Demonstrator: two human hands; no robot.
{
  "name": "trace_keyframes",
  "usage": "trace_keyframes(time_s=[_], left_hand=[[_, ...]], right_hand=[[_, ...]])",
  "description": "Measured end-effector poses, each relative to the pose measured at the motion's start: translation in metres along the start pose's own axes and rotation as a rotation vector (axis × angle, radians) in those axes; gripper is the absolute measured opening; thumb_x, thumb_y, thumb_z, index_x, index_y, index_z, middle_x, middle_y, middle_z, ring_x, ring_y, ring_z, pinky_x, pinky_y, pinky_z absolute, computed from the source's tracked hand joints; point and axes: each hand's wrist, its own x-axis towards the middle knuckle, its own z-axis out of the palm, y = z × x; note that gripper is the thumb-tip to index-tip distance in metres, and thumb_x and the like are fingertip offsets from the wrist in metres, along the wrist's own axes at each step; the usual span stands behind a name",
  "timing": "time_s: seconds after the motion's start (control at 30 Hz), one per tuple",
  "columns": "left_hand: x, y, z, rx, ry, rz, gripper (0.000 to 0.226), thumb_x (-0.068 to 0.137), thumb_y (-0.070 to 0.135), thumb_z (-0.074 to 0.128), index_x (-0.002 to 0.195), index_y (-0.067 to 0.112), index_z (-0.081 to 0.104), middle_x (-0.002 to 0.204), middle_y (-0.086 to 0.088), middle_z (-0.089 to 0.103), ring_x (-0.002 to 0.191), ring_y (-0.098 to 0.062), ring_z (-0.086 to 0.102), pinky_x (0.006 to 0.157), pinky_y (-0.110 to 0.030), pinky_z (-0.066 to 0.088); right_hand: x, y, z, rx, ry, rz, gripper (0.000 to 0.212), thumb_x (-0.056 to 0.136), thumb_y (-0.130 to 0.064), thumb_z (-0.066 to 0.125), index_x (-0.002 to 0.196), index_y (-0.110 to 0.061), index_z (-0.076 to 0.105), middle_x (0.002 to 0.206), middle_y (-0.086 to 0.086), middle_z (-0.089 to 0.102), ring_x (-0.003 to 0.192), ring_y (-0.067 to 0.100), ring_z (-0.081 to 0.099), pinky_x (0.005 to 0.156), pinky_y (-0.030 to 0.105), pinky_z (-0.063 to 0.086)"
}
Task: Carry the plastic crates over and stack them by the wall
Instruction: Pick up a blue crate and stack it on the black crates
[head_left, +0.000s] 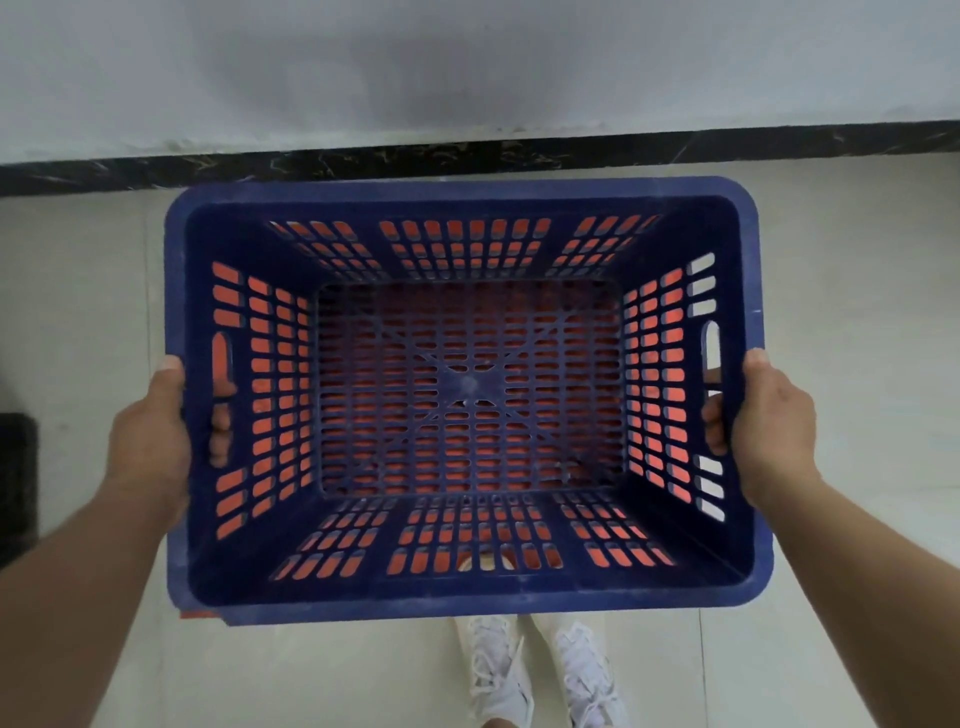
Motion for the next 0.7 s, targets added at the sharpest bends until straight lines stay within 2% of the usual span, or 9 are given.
trace_keyframes(time_s=[0.2, 0.33, 0.53, 0.63, 0.7], left_hand=[[0.000, -0.006, 0.004, 0.074, 0.098, 0.053, 0.054, 0.080, 0.068, 0.036, 0.067, 0.021, 0.058, 0.043, 0.003, 0.052, 0.037, -0.014, 0.041, 0.049, -0.033, 0.038], [0.008, -0.009, 0.002, 0.079, 0.102, -0.009, 0.062, 0.071, 0.078, 0.036, 0.066, 0.021, 0.060, 0.047, 0.001, 0.053, 0.042, -0.020, 0.045, 0.057, -0.039, 0.045], [-0.016, 0.008, 0.008, 0.039, 0.084, 0.072, 0.047, 0.091, 0.054, 0.038, 0.072, 0.016, 0.058, 0.039, 0.005, 0.051, 0.031, -0.011, 0.040, 0.045, -0.028, 0.035], [-0.026, 0.014, 0.001, 0.006, 0.110, 0.082, 0.046, 0.094, 0.049, 0.037, 0.071, 0.015, 0.058, 0.036, 0.007, 0.050, 0.028, -0.008, 0.038, 0.034, -0.017, 0.031], [-0.037, 0.014, -0.010, -0.033, 0.112, 0.072, 0.046, 0.093, 0.050, 0.037, 0.072, 0.016, 0.059, 0.037, 0.006, 0.051, 0.028, -0.009, 0.039, 0.033, -0.016, 0.031]], right_hand=[[-0.002, 0.001, 0.002, -0.016, 0.027, -0.029, 0.044, 0.093, -0.040, 0.030, 0.080, -0.010, 0.059, 0.063, 0.009, 0.057, 0.052, 0.024, 0.047, 0.059, 0.037, 0.042], [-0.001, 0.001, 0.004, -0.002, 0.044, -0.021, 0.044, 0.095, -0.041, 0.030, 0.078, -0.012, 0.059, 0.063, 0.009, 0.056, 0.052, 0.022, 0.046, 0.055, 0.034, 0.041], [-0.007, -0.013, -0.008, -0.015, -0.037, -0.006, 0.045, 0.095, -0.038, 0.031, 0.081, -0.006, 0.059, 0.064, 0.012, 0.057, 0.049, 0.023, 0.046, 0.052, 0.032, 0.039], [-0.013, -0.033, -0.019, -0.022, -0.055, -0.018, 0.040, 0.090, -0.033, 0.034, 0.073, -0.007, 0.059, 0.061, 0.012, 0.056, 0.036, 0.018, 0.042, 0.044, 0.028, 0.035], [-0.021, -0.046, -0.027, -0.013, -0.072, -0.038, 0.039, 0.089, -0.033, 0.035, 0.071, -0.008, 0.058, 0.060, 0.011, 0.055, 0.034, 0.016, 0.041, 0.043, 0.027, 0.035]])
